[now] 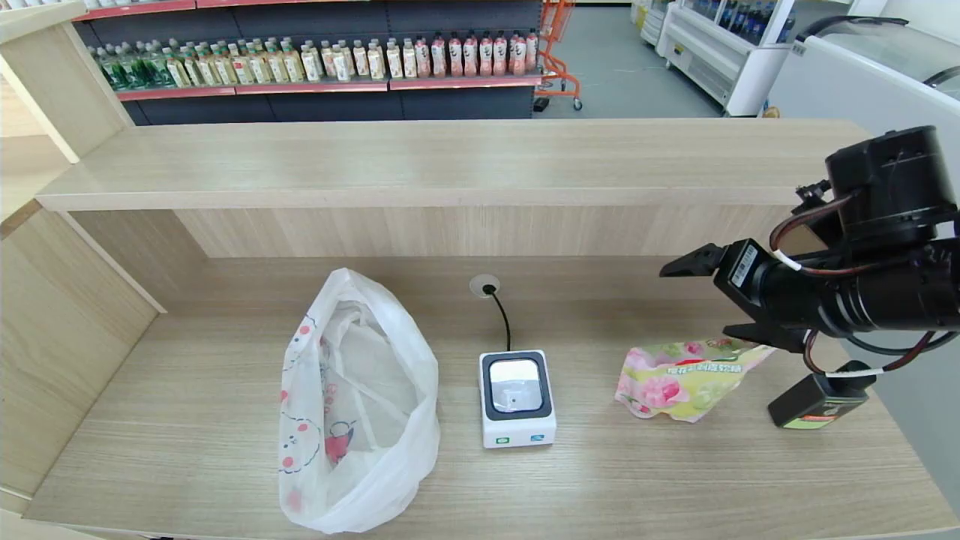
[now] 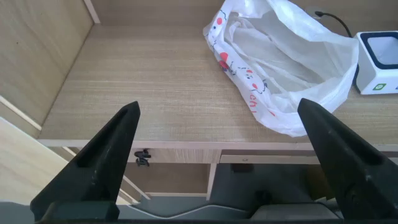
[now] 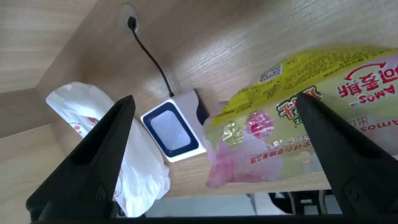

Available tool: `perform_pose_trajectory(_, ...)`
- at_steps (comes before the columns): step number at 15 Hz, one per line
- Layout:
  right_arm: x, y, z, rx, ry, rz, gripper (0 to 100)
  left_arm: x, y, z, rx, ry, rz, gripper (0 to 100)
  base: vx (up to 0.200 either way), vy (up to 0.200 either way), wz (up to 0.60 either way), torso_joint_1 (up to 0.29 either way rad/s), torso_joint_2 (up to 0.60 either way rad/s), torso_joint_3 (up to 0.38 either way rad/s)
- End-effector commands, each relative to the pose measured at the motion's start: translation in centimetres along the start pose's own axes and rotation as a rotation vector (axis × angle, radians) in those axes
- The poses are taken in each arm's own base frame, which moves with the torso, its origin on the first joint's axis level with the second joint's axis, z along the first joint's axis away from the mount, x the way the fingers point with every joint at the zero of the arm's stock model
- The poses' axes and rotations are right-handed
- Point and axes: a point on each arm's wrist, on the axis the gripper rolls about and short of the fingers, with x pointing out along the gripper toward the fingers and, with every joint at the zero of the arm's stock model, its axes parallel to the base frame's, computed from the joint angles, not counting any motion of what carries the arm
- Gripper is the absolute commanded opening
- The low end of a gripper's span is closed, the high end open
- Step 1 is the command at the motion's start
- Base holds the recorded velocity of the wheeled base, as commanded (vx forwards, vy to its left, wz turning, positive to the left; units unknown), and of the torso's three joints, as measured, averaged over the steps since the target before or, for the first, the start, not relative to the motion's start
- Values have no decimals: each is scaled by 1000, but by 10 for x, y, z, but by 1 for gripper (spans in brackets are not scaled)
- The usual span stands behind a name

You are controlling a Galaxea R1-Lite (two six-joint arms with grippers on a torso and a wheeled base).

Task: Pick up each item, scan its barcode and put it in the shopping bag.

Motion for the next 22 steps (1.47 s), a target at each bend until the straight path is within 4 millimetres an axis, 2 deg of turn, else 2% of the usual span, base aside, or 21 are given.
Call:
perform_pose_trajectory(1,5,-2,-2,36,19,-21,100,0,0,0,0,0,0,100,0,0,0,0,0,0)
perform_pose_trajectory(2,4,1,-1,38,9,-12,100,0,0,0,0,0,0,100,0,0,0,0,0,0)
perform_pose_trajectory(4,-11,16,11,40,-51,56,100,0,0,0,0,0,0,100,0,0,0,0,0,0)
perform_pose_trajectory(7,-58,37,25,38,-146,194,100,0,0,0,-1,0,0,100,0,0,0,0,0,0)
perform_pose_trajectory(9,-84,35,25,37,-152,208,100,0,0,0,-1,0,0,100,0,0,0,0,0,0)
perform_pose_trajectory(11,-95,21,15,54,-85,121,100,0,0,0,0,0,0,100,0,0,0,0,0,0)
perform_pose_trajectory(12,-95,13,10,67,-56,73,100,0,0,0,0,0,0,100,0,0,0,0,0,0)
perform_pose_trajectory(14,-82,-6,2,109,-28,-45,100,0,0,0,0,0,0,100,0,0,0,0,0,0)
perform_pose_trajectory(17,-69,-12,-4,110,-16,-104,100,0,0,0,0,0,0,100,0,0,0,0,0,0)
perform_pose_trajectory(22,-20,-17,-5,134,3,-191,100,0,0,0,0,0,0,100,0,0,0,0,0,0)
